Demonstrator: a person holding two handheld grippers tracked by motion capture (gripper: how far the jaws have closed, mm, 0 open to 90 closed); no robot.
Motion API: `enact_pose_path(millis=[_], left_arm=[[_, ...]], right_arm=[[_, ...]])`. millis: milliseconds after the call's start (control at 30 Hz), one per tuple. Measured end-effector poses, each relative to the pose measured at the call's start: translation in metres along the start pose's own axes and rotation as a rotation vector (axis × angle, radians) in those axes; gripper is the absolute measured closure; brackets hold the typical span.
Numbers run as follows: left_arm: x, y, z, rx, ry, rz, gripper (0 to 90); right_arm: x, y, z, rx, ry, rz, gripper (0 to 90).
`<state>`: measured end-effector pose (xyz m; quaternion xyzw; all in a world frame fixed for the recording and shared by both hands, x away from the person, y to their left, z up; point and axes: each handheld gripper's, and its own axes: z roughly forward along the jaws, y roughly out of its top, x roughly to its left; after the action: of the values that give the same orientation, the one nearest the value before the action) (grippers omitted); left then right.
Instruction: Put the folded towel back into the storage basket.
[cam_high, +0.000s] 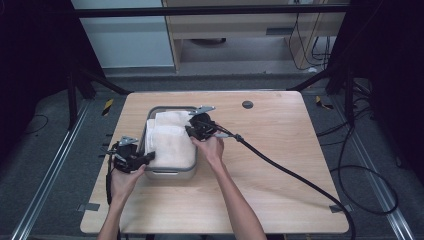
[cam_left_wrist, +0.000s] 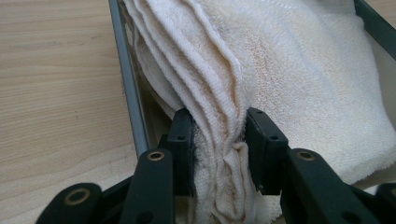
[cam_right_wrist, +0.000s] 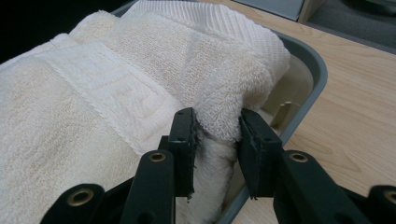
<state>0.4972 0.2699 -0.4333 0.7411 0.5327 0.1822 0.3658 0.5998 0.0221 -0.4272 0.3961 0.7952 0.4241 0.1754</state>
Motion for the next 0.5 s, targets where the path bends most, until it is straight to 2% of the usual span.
enact_pose_path(millis=[200, 233, 267, 300, 400, 500], left_arm=[[-0.002, 0.000, -0.001, -0.008, 0.025, 0.011, 59.5], [-0.002, 0.001, -0.003, -0.024, 0.029, 0.014, 58.1], [-0.002, 0.001, -0.003, -0.024, 0.029, 0.014, 56.3], [-0.003, 0.003, -0.007, -0.043, 0.050, 0.025, 54.1], [-0.003, 0.005, -0.013, -0.071, 0.048, 0.024, 51.9], [-0.003, 0.007, -0.024, -0.122, 0.040, 0.026, 50.0]], right_arm=[[0.000, -0.001, 0.000, -0.006, -0.013, -0.035, 59.6], [0.000, 0.001, -0.004, -0.027, -0.014, -0.048, 55.3], [0.000, 0.001, -0.004, -0.027, -0.014, -0.048, 55.3], [0.001, 0.004, -0.009, -0.044, -0.015, -0.058, 53.6], [0.001, 0.008, -0.016, -0.066, -0.016, -0.065, 51.0], [0.000, 0.014, -0.034, -0.122, -0.015, -0.065, 42.2]])
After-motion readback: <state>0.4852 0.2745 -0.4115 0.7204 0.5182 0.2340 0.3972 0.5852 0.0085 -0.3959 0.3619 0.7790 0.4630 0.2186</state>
